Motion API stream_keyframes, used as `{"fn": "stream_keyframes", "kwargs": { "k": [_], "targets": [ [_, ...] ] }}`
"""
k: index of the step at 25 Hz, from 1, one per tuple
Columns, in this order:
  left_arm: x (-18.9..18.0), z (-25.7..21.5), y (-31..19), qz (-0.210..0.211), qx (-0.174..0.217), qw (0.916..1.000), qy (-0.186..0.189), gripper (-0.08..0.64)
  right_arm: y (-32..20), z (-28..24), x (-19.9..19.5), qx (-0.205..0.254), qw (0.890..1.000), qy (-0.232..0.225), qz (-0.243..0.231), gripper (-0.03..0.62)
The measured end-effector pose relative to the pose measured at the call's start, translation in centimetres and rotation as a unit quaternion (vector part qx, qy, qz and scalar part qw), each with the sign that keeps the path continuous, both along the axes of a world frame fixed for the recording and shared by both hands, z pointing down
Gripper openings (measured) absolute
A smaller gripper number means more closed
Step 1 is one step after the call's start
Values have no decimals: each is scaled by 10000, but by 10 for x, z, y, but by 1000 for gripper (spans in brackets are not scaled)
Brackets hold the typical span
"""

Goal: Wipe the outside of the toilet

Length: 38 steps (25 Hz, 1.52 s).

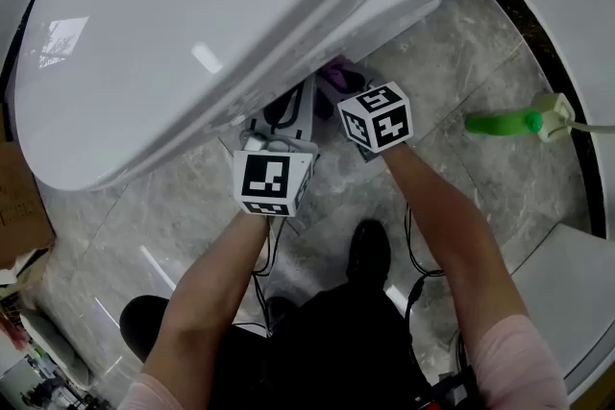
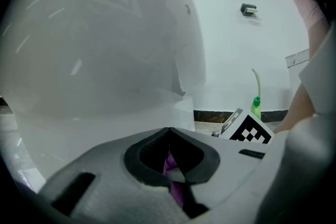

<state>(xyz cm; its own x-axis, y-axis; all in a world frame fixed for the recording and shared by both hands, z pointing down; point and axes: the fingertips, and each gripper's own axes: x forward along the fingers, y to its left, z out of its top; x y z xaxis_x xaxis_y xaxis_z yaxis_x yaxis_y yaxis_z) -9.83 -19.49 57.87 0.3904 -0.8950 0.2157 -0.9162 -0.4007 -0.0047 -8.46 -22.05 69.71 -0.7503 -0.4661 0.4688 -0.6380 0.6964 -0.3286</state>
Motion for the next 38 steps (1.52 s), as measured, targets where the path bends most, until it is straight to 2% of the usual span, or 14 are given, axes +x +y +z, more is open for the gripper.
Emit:
{"fn": "stream_keyframes", "kwargs": {
  "k": [13, 20, 25, 29, 34, 38],
  "targets": [
    [-38, -1, 33, -401, 9, 9992, 74, 6, 31, 2, -44, -14, 9992, 12, -402, 78],
    [-74, 2, 52, -712, -89, 9973, 126, 8, 48, 5, -72, -72, 9983, 105, -568, 78],
    [-98, 0, 64, -866, -7, 9962, 96, 6, 63, 10, -100, -132, 9972, 99, -735, 78],
    [-120, -3, 80, -1024, -65, 9947, 24, 7, 86, 6, -143, -178, 9916, 44, -1278, 80],
    [-141, -15, 96, -1054, 24, 9943, -130, 8, 126, -23, -200, -82, 9755, -419, -2158, 81],
    [-139, -25, 103, -993, 2, 9950, -143, 8, 142, -37, -204, -49, 9694, -590, -2383, 81]
  ]
}}
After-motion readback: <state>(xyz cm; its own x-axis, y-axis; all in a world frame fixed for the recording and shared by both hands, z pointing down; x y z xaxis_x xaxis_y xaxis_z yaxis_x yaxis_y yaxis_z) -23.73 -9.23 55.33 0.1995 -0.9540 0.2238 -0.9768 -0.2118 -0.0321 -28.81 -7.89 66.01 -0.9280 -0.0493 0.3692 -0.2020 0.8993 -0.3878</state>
